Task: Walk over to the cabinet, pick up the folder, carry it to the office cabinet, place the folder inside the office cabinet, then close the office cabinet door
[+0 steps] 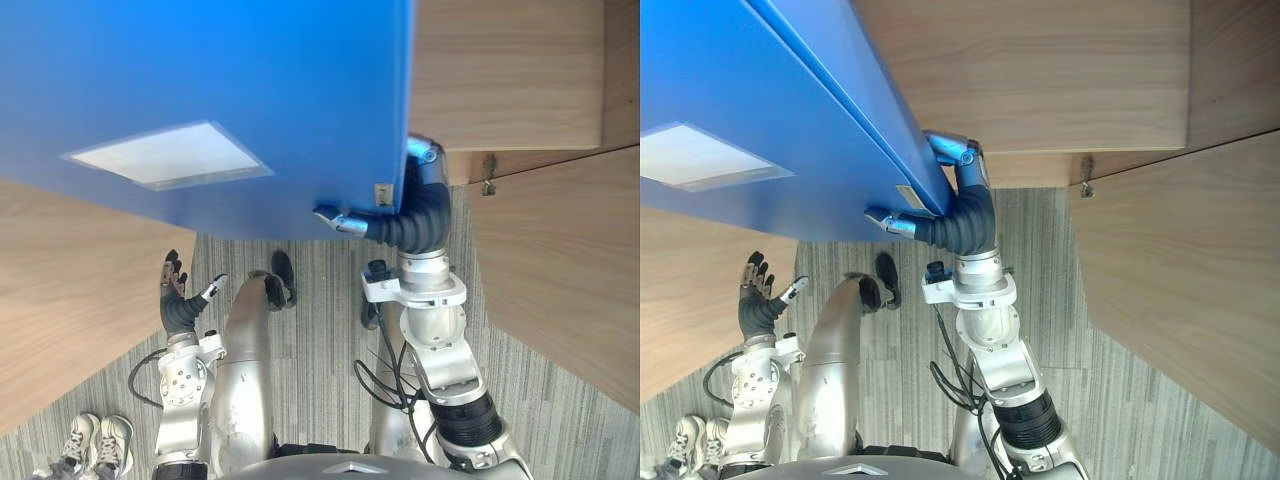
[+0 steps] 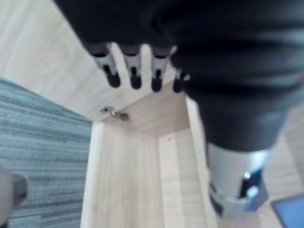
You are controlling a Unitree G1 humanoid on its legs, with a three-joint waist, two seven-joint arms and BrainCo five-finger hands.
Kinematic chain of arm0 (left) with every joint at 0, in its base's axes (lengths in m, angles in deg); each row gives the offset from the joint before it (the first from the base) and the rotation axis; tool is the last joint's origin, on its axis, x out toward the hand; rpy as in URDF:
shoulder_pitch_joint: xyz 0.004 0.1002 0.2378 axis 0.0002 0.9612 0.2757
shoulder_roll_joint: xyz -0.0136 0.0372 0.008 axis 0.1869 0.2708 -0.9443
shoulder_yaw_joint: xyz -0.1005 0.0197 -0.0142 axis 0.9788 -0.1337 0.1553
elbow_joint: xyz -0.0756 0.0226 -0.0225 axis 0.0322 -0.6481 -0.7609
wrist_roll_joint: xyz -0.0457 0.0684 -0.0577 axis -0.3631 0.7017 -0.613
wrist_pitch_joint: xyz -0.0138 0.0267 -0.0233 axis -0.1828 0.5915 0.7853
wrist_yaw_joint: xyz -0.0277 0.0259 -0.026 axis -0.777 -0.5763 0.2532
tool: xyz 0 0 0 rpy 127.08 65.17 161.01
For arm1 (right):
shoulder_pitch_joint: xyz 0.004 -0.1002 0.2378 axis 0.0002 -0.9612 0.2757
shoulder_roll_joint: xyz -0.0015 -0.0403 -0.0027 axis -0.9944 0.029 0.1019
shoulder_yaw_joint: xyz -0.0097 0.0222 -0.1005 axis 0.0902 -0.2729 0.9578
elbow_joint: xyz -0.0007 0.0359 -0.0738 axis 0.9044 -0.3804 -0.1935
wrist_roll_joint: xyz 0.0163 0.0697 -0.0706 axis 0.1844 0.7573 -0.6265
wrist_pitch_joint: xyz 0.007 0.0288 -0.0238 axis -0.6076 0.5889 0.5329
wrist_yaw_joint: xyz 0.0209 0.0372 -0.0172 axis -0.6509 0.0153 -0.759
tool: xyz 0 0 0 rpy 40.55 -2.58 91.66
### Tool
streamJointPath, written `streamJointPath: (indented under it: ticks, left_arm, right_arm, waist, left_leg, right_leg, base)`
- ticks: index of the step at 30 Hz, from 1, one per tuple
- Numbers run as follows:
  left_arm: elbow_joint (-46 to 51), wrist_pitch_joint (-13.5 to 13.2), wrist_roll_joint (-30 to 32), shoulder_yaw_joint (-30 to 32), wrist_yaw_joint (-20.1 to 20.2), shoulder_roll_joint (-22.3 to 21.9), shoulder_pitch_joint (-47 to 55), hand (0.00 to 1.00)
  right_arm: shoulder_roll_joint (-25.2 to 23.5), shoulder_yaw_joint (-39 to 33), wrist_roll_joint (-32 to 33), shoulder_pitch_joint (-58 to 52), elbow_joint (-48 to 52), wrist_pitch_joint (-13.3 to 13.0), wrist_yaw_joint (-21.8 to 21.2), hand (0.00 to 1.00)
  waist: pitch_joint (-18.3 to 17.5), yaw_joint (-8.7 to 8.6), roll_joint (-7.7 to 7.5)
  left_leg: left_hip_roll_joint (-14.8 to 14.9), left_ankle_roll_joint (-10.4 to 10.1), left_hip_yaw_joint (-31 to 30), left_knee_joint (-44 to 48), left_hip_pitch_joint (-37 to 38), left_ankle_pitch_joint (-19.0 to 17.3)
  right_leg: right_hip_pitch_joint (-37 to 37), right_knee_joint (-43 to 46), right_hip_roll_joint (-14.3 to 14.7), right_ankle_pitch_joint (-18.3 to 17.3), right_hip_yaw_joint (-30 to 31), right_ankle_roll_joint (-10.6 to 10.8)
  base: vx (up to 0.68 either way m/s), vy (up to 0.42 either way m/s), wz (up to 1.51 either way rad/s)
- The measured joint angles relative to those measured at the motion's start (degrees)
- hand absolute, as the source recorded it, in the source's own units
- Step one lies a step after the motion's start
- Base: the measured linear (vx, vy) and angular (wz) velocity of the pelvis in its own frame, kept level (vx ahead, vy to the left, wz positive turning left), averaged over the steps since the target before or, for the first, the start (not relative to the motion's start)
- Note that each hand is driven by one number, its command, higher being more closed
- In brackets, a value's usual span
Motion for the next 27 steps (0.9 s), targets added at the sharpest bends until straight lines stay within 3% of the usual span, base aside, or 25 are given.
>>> streamJointPath:
  ticks: [8,12,15,19,27]
  left_arm:
    - [4.1,-0.1,-0.8,0.3,1.1,0.0,-0.6,0.00]
    - [4.2,-0.1,-0.8,0.4,1.1,0.0,-1.7,0.00]
    - [4.2,-0.1,-0.8,0.8,1.1,0.0,-2.1,0.00]
    - [5.2,-0.1,-0.8,0.8,1.5,0.0,-2.2,0.00]
    - [5.7,-0.1,-2.4,0.8,2.5,0.0,-2.6,0.00]
  right_arm:
    - [0.0,-3.3,0.1,0.1,-3.9,-0.5,-0.1,1.00]
    - [-2.4,-8.2,3.2,0.0,-11.6,3.9,0.6,1.00]
    - [-2.4,-10.7,4.7,-0.1,-14.9,5.5,0.6,1.00]
    - [-2.3,-10.8,7.0,-0.4,-14.9,5.5,0.4,1.00]
    - [-2.6,-16.0,17.3,0.5,-15.1,5.2,0.0,1.00]
  waist:
    - [1.4,-0.15,0.02]
    - [1.4,-0.07,0.02]
    - [1.4,-0.15,0.02]
    - [1.4,-0.97,0.02]
    - [1.3,-0.93,0.03]
  left_leg:
    - [-0.1,-0.8,-0.7,0.7,-3.0,0.1]
    - [-0.2,-1.0,-1.7,1.0,-4.5,0.4]
    - [-0.2,-0.5,-2.0,1.7,-4.9,0.7]
    - [-0.1,-0.5,-2.6,1.9,-5.2,0.8]
    - [-0.1,-1.2,-3.2,2.0,-5.5,1.0]
  right_leg:
    - [-3.2,1.9,-0.1,-0.6,-0.2,-0.1]
    - [-4.0,2.3,-0.1,-0.8,-1.2,-0.6]
    - [-4.3,2.9,-0.1,-1.1,-1.4,-0.8]
    - [-4.3,3.2,-0.1,-1.2,-1.8,-0.8]
    - [-4.4,3.7,-0.1,-1.2,-2.5,-1.2]
  base:
    - [-0.03,-0.106,0.05]
    - [-0.02,-0.076,0.08]
    - [-0.01,-0.084,0.01]
    - [-0.03,-0.071,0.02]
    - [-0.06,-0.067,0.03]
